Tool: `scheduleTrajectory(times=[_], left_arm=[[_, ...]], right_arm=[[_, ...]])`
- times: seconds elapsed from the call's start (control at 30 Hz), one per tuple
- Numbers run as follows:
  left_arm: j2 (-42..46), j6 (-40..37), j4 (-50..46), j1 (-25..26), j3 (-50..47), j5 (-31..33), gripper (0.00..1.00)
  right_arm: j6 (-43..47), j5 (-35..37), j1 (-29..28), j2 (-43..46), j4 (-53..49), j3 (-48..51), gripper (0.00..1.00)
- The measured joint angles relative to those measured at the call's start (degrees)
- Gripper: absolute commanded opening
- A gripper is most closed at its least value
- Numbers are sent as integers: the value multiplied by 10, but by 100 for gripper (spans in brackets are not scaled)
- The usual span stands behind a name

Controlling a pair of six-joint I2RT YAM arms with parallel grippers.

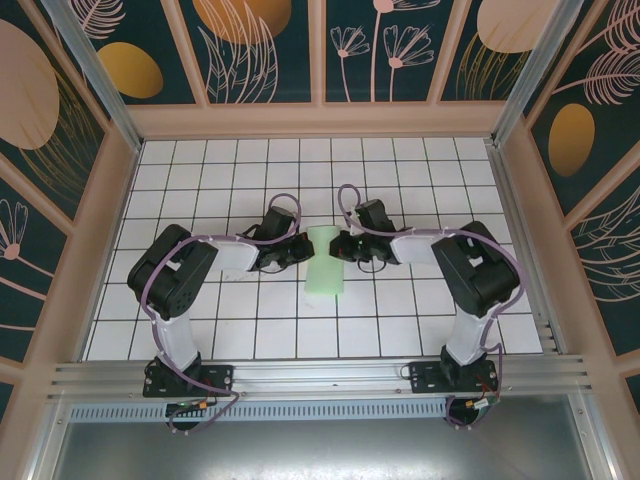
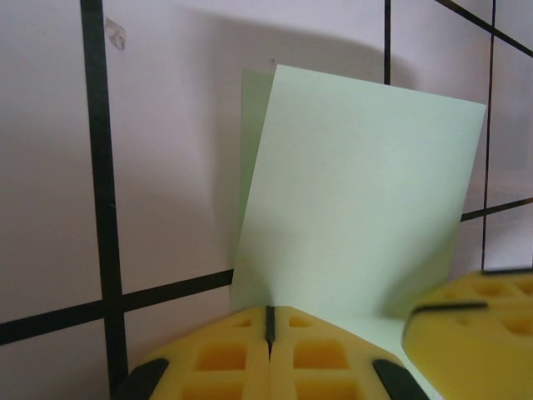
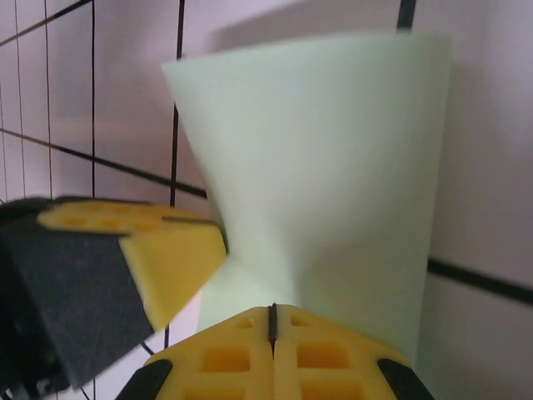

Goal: Fold a paper plane with a square sheet of paper (pick it up from the middle)
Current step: Fold the square sheet of paper in half at the center of the table.

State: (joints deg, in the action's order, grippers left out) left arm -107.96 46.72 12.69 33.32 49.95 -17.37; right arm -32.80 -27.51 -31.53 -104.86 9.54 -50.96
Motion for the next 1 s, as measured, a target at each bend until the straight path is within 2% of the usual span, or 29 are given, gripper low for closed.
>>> scheduleTrajectory(times=[0.33,0.77,0.87,1.0], left_arm=[[-1,0,-6,0,3,0,0],[0,0,7,0,-4,-1,0],[0,0,8,0,-4,-1,0],[0,0,8,0,-4,-1,0]], right_arm=[[7,-5,30,-74,6,-66,0],[9,5,110,-72,8,-66,0],[9,17,111,-55,3,-61,0],[6,22,76,-11,3,-42,0]])
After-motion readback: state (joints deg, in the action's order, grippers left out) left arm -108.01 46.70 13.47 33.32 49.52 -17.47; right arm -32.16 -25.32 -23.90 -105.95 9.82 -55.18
